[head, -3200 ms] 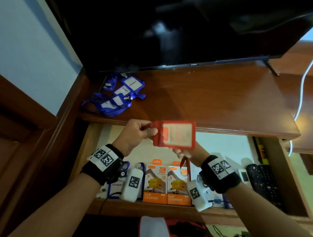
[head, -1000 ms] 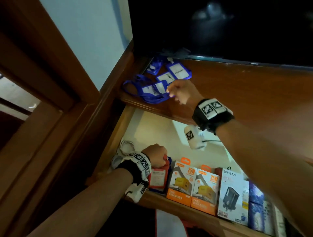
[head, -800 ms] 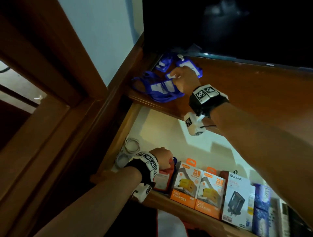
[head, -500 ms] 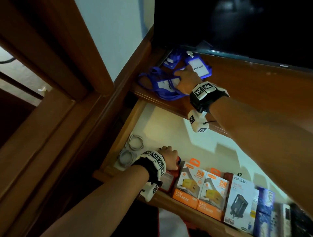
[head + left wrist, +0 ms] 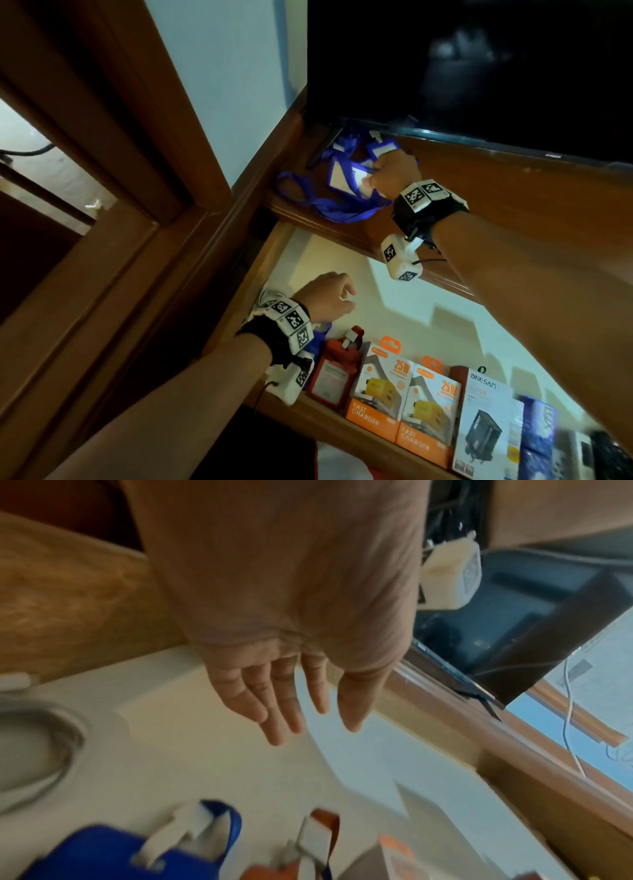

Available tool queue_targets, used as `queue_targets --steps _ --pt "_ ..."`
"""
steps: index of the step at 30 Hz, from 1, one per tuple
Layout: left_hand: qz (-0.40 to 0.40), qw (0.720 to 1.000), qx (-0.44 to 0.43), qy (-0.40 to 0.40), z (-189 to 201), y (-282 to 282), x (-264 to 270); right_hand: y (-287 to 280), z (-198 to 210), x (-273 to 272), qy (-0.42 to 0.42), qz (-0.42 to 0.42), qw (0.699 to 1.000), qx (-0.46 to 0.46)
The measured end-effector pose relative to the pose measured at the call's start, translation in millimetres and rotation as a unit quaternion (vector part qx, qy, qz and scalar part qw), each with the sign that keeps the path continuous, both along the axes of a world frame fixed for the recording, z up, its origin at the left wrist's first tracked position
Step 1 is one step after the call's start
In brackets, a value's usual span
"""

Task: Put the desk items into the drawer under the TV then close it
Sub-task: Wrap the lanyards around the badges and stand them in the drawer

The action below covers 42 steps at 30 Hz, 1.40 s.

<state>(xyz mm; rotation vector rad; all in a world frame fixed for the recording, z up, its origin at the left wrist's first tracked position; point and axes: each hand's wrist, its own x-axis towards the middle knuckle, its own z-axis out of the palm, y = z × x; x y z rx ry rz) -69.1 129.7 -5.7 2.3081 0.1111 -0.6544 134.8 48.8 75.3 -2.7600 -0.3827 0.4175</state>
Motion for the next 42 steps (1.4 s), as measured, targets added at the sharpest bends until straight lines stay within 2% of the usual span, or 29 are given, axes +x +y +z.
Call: queue_targets --steps 5,7,12,15,19,22,24,26,28,29,31,32,34,36,39,42 --pt "0.084 0.986 -0.057 -0.136 41.0 13.1 18.0 -24.6 30.0 -3.8 -0.073 -0.079 0.989 0.105" --pt "0.103 0.974 -0.066 -0.192 58.8 16.1 26.5 -35.6 47.1 -7.1 -0.104 -0.088 0.984 0.114" --pt "0.133 0.947 -0.105 -0.273 93.2 15.7 51.9 -64.4 87.5 -15.0 -0.196 -0.123 0.968 0.1" --pt "0.133 0.939 -0.118 -0.293 108.9 8.7 63.1 -81.9 106.0 -19.4 -0.242 -0.189 0.945 0.112" --pt "0.126 0.928 -0.145 -0.319 134.1 -4.2 76.2 -114.0 126.7 -29.4 -0.277 -0.268 0.895 0.226" --pt "0.109 0.917 -0.142 -0.358 159.2 -20.0 83.7 -141.9 138.5 -52.8 -0.359 -0.235 0.867 0.251" --pt "0.08 0.904 -0.131 -0.4 175.1 -34.0 85.4 -158.2 142.8 -74.8 -0.371 -0.191 0.868 0.27" --pt "0.025 0.885 -0.133 -0.446 190.0 -50.9 83.4 -170.3 140.4 -97.4 -0.317 -0.142 0.89 0.295" --pt "-0.049 0.861 -0.114 -0.494 201.5 -69.9 80.2 -180.2 130.6 -117.5 -0.264 -0.07 0.922 0.272" --pt "-0.085 0.86 -0.085 -0.495 204.2 -79.1 79.0 -184.8 124.2 -125.5 -0.247 -0.027 0.934 0.255" --pt "-0.156 0.889 -0.01 -0.43 205.3 -95.0 77.3 -193.4 112.4 -138.4 -0.215 0.023 0.946 0.24" --pt "-0.184 0.909 0.015 -0.375 203.8 -101.7 76.4 -197.9 108.7 -143.9 -0.2 0.027 0.951 0.235" --pt "-0.216 0.937 0.009 -0.274 197.2 -113.1 72.5 -208.4 104.7 -150.4 -0.193 0.017 0.954 0.229" --pt "-0.234 0.94 0.009 -0.248 189.5 -119.9 68.3 -220.6 103.6 -154.9 -0.18 -0.007 0.952 0.248" --pt "-0.177 0.95 -0.047 -0.252 180.7 -121.9 70.6 -239.6 100.9 -160.3 -0.123 -0.073 0.934 0.327" --pt "-0.051 0.956 -0.149 -0.246 177.5 -120.9 72.1 -248.9 94.7 -169.7 -0.061 -0.149 0.876 0.454"
